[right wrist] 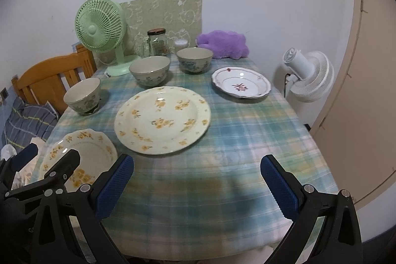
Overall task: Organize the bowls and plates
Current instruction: 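Grasp the rim of the large yellow-flower plate with the right gripper, then lift the yellow-flower plate with the right gripper and carry it across the table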
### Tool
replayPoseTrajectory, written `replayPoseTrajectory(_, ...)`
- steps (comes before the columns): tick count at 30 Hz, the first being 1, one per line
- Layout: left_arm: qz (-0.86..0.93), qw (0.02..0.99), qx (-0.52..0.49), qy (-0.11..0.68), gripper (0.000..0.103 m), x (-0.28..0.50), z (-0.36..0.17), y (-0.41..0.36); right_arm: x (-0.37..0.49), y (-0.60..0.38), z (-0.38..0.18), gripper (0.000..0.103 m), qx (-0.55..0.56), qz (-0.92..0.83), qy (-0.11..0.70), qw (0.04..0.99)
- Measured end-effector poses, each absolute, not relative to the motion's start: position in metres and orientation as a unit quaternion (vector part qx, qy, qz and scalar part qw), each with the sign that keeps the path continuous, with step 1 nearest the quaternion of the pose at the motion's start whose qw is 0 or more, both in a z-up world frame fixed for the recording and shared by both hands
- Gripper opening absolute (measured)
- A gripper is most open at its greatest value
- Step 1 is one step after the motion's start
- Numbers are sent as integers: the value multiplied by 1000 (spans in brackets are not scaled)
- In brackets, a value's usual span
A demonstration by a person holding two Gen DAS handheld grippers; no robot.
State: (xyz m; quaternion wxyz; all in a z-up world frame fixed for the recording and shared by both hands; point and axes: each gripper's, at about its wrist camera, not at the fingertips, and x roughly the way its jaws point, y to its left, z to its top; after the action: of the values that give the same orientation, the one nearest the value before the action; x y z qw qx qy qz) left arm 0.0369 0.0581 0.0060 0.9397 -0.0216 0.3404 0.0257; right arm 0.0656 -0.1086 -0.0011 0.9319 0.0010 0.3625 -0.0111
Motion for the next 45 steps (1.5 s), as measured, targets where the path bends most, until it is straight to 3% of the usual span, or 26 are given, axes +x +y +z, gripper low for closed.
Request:
replayPoseTrajectory(19, 36, 901, 8, 432, 95, 77, -51, 140, 117, -5, -55, 103, 0, 19, 435, 900)
replayPoseTrajectory(25, 42, 886, -5, 462, 94, 87, -71, 161, 130, 19, -75, 96, -4, 30, 468, 883)
replayPoseTrajectory(45, -27, 867, -7, 497, 91, 104, -91, 163, 162, 49, -113, 91, -13, 15, 526, 851)
